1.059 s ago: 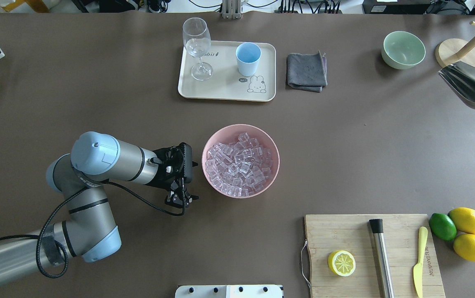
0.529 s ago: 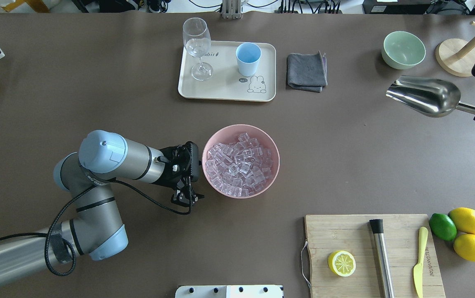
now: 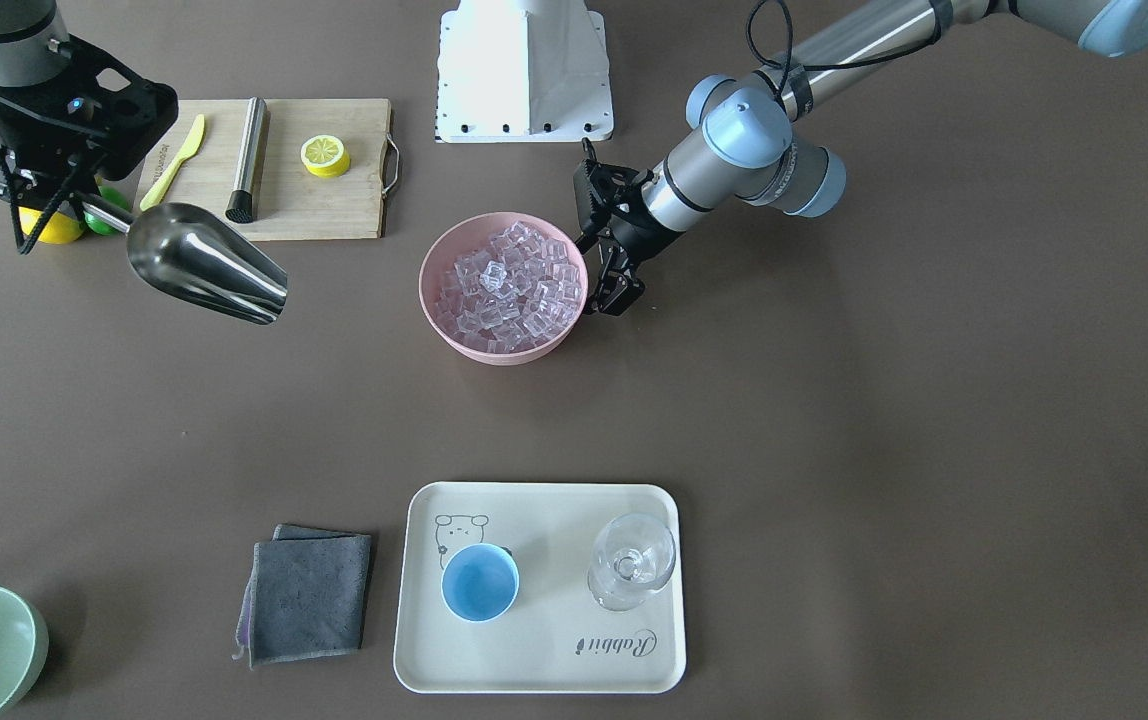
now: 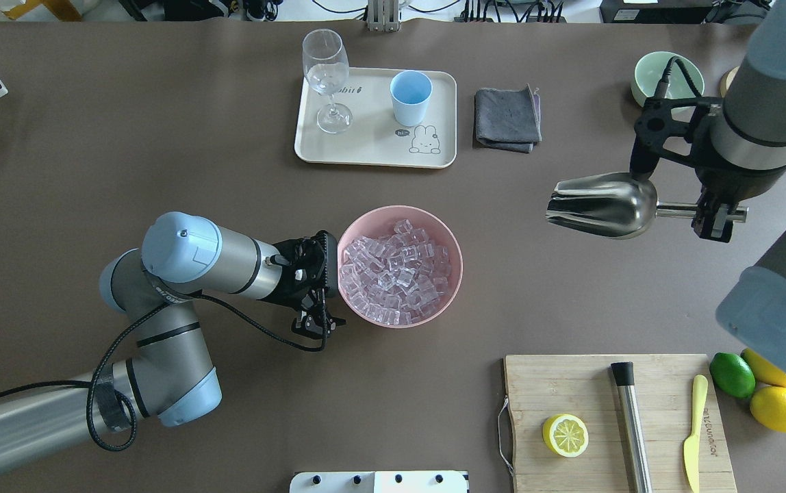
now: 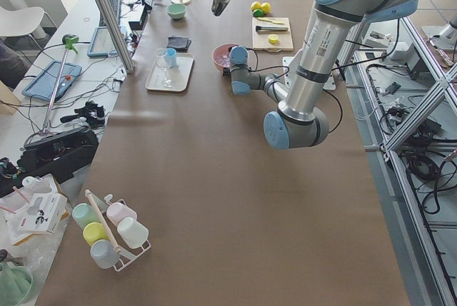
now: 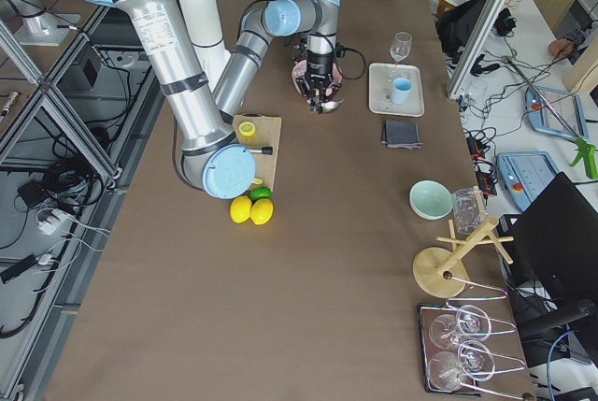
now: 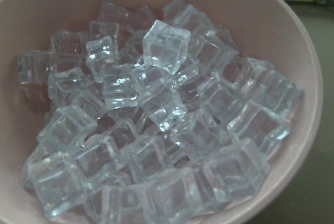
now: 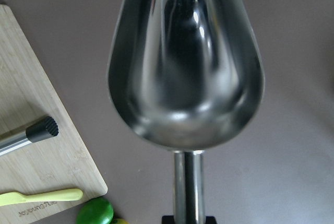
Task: Put ice in cup with scoop
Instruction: 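Hold the pink bowl rim with the left gripper while the right lifts the scoop, then dip the scoop into the ice cubes with the right gripper, left gripper steadying the bowl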
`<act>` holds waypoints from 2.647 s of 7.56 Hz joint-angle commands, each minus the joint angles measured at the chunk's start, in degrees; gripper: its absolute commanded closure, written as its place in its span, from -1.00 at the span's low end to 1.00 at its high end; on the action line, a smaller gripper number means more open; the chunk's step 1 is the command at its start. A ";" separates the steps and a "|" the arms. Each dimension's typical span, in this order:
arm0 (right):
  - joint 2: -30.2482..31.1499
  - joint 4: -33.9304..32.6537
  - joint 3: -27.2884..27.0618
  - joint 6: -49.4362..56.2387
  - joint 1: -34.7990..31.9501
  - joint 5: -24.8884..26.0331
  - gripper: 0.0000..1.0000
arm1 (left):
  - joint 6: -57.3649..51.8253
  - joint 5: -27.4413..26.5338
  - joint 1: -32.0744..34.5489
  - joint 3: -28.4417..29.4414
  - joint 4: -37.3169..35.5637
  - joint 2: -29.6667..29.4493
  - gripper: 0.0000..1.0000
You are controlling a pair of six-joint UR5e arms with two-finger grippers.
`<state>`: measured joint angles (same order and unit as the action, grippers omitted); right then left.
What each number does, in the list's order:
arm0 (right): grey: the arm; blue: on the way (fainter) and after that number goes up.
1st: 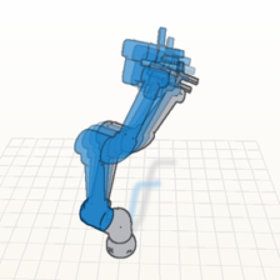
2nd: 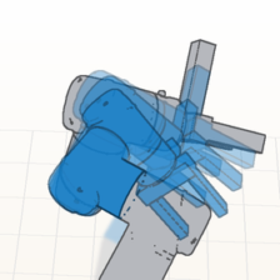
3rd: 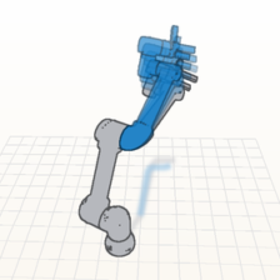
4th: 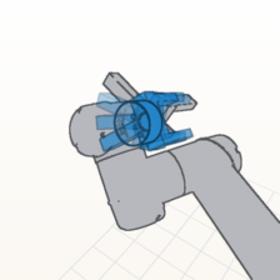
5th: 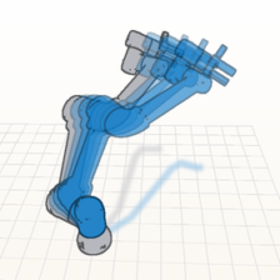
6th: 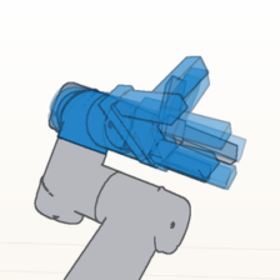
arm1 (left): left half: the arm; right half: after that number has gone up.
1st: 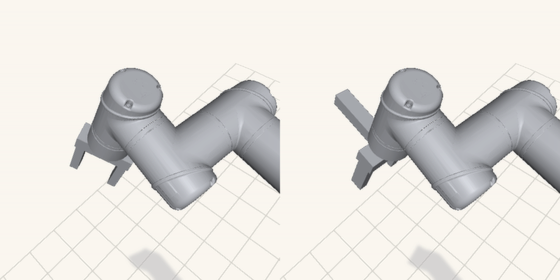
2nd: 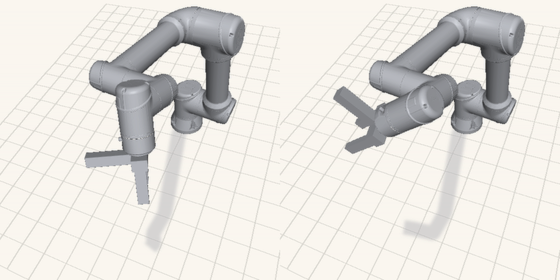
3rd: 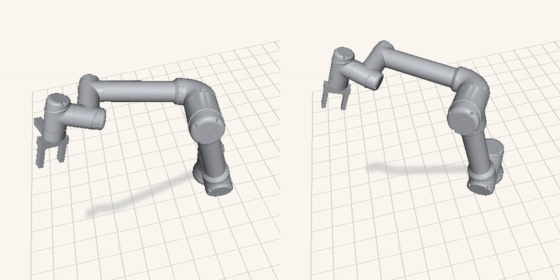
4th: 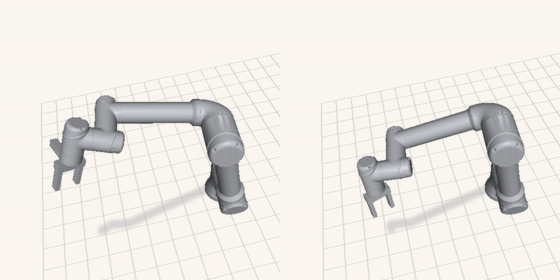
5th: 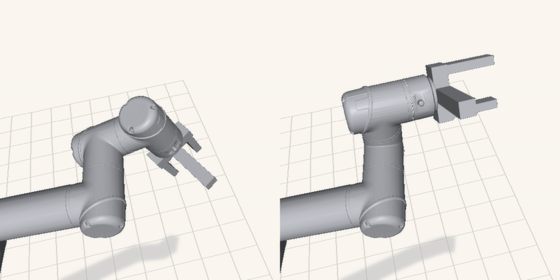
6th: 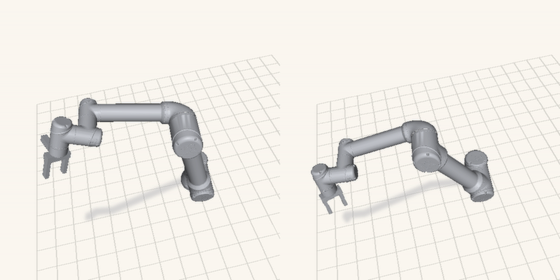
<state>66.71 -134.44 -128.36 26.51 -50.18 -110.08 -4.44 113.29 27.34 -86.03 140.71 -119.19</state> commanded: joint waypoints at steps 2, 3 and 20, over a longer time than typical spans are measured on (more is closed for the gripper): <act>-16.83 -19.59 5.47 -2.78 8.94 4.78 1.00 | 0.14 0.00 0.00 0.51 0.00 -0.52 -0.98; -20.45 -21.55 8.19 -2.78 9.91 5.22 1.00 | 0.22 0.00 0.00 0.51 0.00 -0.52 -0.98; -28.79 -8.66 26.91 -11.02 22.84 13.93 1.00 | 5.67 -0.09 0.00 0.86 -0.09 -0.96 -0.98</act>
<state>32.05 -146.38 -93.51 17.76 -27.34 -96.04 1.24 113.21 27.36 -85.26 140.63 -120.07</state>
